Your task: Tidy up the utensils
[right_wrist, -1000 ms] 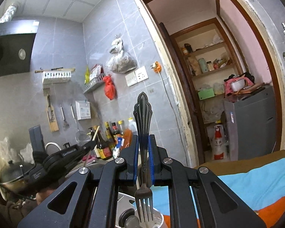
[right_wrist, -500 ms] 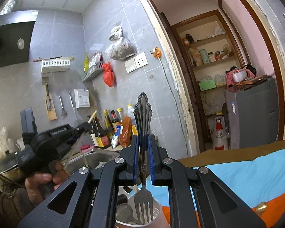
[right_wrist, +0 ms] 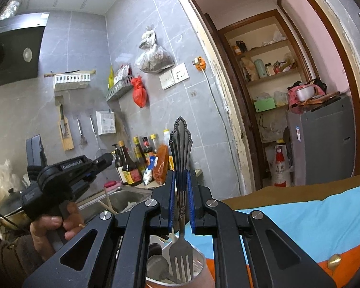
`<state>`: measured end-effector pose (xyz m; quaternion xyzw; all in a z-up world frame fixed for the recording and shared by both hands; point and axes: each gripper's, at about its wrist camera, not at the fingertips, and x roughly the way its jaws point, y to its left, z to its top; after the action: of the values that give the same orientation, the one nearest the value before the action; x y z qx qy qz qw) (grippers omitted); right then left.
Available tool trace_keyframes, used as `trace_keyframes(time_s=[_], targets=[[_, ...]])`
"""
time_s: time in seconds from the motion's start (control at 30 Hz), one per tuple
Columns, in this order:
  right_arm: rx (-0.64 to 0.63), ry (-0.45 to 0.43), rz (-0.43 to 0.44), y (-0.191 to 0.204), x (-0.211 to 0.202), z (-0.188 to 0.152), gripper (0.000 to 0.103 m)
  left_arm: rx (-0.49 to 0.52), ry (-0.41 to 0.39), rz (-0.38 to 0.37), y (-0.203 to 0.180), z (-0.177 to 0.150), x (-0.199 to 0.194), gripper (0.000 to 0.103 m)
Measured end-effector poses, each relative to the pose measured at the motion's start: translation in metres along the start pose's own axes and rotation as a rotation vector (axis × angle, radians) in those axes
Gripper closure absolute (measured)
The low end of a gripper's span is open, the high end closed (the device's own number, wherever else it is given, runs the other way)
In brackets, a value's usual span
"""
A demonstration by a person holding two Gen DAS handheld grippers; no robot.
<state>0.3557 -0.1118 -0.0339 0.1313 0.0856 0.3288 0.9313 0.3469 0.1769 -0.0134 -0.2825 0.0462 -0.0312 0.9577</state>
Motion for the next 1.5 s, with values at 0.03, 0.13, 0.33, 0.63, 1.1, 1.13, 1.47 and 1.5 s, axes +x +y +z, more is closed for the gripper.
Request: trace_keyframes(time_s=[0.03,0.13,0.33,0.63,1.1,1.13,1.47,1.5], targets=[[0.001,0.003,0.001,0.000,0.001,0.000,0.095,0.005,0.006,0.001,0.000,-0.002,0.001,0.100],[0.002,0.003,0.002,0.001,0.002,-0.002,0.095,0.008,0.022,0.001,0.001,-0.006,0.002,0.100],[-0.004,0.011,-0.002,0.003,0.003,-0.006,0.095,0.046,0.024,0.008,-0.001,-0.011,-0.001,0.100],[-0.037,0.069,-0.016,0.007,0.010,-0.018,0.091,0.121,0.043,0.090,0.004,-0.026,-0.024,0.088],[-0.029,0.082,-0.041,0.006,-0.008,-0.020,0.077,0.104,0.115,0.153,0.014,-0.049,-0.032,0.075],[-0.029,0.080,-0.047,0.005,-0.010,-0.019,0.076,0.103,0.117,0.152,0.013,-0.049,-0.031,0.075],[0.003,0.081,-0.109,-0.006,-0.034,-0.016,0.069,0.138,0.092,0.191,-0.002,-0.043,-0.039,0.101],[0.009,0.079,-0.114,-0.007,-0.036,-0.015,0.069,0.127,0.084,0.180,-0.005,-0.037,-0.043,0.101]])
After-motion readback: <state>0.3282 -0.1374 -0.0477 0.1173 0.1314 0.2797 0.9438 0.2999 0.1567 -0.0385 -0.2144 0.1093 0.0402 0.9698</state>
